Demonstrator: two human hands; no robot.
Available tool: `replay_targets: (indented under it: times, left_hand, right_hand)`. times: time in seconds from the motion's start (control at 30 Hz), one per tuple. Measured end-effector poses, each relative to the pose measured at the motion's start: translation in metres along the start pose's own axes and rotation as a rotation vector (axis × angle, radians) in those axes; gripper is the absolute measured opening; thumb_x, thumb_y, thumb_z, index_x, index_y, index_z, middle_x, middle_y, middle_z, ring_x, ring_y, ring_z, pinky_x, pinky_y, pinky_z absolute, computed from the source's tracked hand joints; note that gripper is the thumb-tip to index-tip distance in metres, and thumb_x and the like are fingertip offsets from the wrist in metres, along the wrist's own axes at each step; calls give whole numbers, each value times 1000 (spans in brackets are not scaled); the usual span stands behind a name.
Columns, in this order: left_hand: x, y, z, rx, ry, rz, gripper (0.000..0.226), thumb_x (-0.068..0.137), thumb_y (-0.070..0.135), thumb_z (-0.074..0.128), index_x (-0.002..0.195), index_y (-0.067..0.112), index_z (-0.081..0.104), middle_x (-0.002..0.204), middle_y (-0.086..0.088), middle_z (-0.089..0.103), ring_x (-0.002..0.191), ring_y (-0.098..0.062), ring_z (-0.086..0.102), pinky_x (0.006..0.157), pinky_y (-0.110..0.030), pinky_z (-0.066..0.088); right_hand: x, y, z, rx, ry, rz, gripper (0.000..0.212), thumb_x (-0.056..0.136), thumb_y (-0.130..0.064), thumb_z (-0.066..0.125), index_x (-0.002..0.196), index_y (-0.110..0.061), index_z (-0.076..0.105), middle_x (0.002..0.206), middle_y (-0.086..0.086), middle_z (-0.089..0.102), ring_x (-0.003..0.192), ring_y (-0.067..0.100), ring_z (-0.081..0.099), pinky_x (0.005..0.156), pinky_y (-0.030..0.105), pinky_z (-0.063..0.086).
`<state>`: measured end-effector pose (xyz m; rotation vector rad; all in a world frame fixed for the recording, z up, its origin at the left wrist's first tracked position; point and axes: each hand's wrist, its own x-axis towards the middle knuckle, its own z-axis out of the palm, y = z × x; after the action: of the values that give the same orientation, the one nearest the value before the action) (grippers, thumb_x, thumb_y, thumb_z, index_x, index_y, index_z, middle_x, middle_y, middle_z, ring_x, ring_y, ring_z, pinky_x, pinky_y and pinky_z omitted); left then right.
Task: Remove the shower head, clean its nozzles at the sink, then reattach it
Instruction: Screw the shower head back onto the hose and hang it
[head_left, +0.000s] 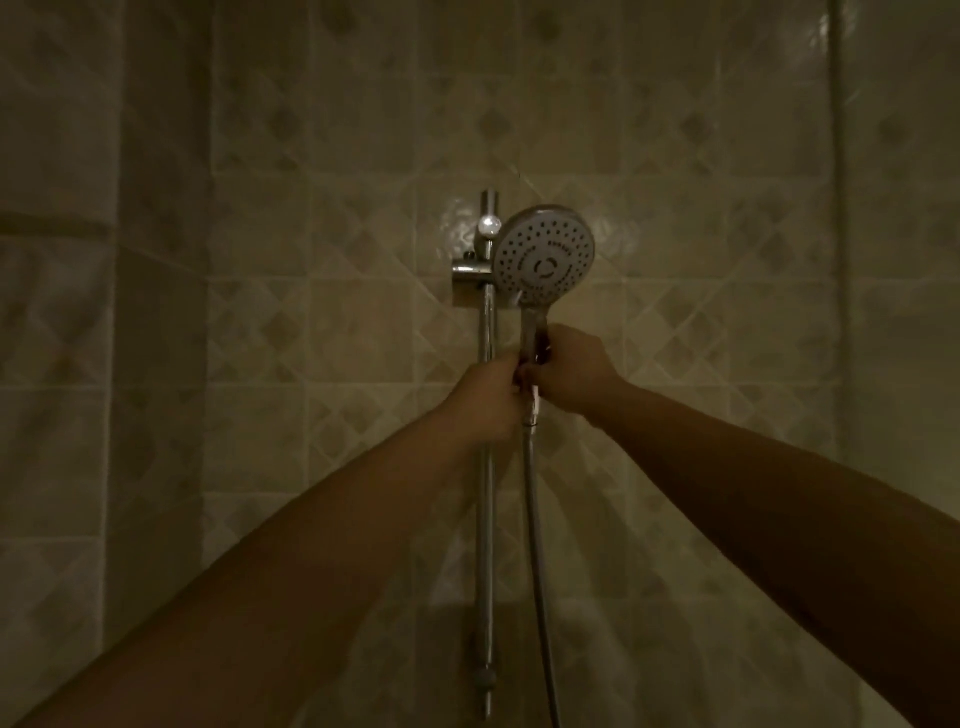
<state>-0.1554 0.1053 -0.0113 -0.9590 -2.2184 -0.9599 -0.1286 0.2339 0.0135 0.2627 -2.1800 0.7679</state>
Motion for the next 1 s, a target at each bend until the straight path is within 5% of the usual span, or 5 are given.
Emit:
replay_targets:
  times: [0.07,0.13,0.23,0.37,1.0]
  left_hand:
    - [14,11,-17,85,-41,89,20,92,6,56,112,7,55,89,2,59,77,-8,55,65,-3,41]
    - [25,21,-35,261,9,225,26,89,10,61,114,9,56,86,11,53,76,-4,53,64,-3,41]
    - [42,25,-54,520,101,305,47,87,17,61,130,4,48,128,-11,53,117,-25,53,95,-34,48]
    - [54,20,-63,834,101,128,81,88,32,59,153,11,15,164,-8,5,148,-32,9,108,-51,38]
    - [64,-5,-49,867,4,-51,88,91,32,55,156,16,-1,163,1,-18,150,-27,-12,107,-60,36]
  right_hand:
    - [18,-9,-13,34,27,-11,32,80,-16,73,109,-6,63,106,13,67,97,30,65,85,45,56]
    - [32,-14,-23,55,50,-30,30,82,-14,72,109,-4,63,107,16,67,97,32,66,87,49,55]
    - [46,-21,-35,41,105,-55,25,82,-14,71,103,-1,64,99,18,68,89,32,67,81,49,57]
    - [60,-30,-45,19,146,-70,21,82,-14,71,99,-3,64,96,14,68,88,28,67,82,46,58]
    - [126,-61,-94,7,290,-133,30,82,-11,73,109,-5,63,107,13,68,96,27,68,85,44,58]
